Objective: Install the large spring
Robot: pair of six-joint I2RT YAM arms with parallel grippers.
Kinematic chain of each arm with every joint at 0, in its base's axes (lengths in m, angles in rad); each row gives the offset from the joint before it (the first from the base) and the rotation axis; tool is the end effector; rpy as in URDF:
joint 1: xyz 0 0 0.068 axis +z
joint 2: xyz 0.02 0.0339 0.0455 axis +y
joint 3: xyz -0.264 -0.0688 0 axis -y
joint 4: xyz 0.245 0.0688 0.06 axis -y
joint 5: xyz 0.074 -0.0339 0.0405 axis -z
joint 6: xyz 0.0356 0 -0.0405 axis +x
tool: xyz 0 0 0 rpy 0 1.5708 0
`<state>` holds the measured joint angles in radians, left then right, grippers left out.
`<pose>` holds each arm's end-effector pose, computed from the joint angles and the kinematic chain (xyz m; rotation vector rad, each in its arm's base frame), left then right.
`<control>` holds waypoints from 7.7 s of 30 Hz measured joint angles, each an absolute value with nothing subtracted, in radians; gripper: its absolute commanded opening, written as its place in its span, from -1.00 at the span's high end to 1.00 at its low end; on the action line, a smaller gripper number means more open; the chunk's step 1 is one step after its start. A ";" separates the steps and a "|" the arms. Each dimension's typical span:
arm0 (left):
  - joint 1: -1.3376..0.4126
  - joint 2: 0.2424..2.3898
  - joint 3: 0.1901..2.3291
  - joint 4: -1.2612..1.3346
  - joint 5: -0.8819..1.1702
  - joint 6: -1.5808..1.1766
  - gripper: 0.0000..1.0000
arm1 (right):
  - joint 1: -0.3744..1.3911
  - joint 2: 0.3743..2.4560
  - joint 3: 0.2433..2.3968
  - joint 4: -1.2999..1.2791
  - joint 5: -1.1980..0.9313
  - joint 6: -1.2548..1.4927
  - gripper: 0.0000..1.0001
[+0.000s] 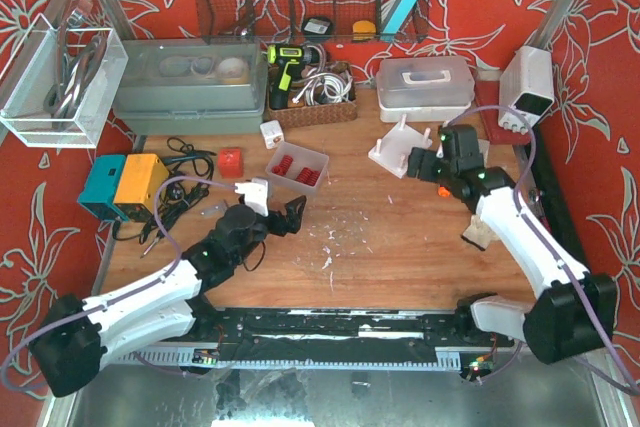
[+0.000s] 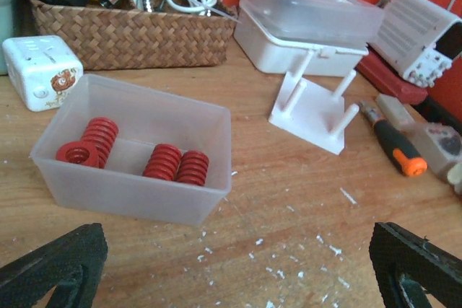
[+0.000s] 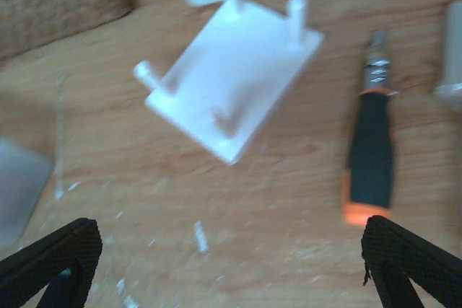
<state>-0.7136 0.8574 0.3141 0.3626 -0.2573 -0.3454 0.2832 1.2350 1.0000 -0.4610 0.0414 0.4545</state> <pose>0.1531 -0.1206 0.2183 0.1361 1.7723 -0.5470 0.2590 0.0738 0.2938 0.2179 2.2789 0.3417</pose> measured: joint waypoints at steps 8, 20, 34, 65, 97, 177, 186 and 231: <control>-0.711 1.006 0.584 0.120 -0.319 -0.383 -0.56 | 0.435 1.127 0.798 -0.352 0.021 0.494 -0.97; -0.529 1.488 1.090 -0.274 -0.308 -0.297 0.11 | 0.447 1.019 0.641 -0.214 0.054 0.556 -0.93; -0.508 1.757 1.351 -0.574 -0.312 -0.245 0.13 | 0.492 1.029 0.625 -0.175 0.113 0.564 -0.92; -0.484 1.949 1.479 -0.712 -0.384 -0.226 0.20 | 0.501 1.029 0.625 -0.176 0.153 0.548 -0.90; -0.482 1.973 1.507 -0.717 -0.350 -0.203 0.64 | 0.505 1.029 0.625 -0.176 0.165 0.538 -0.90; -0.591 1.556 1.361 -0.461 -0.147 -0.065 1.00 | 0.506 1.117 0.811 -0.159 -0.041 0.944 -0.71; -0.707 1.300 0.944 0.000 -0.091 0.118 1.00 | 0.506 1.340 0.808 0.191 -0.291 1.359 -0.27; -0.747 1.196 0.652 0.593 0.107 0.479 1.00 | 0.506 1.383 0.609 0.943 -0.734 1.625 -0.17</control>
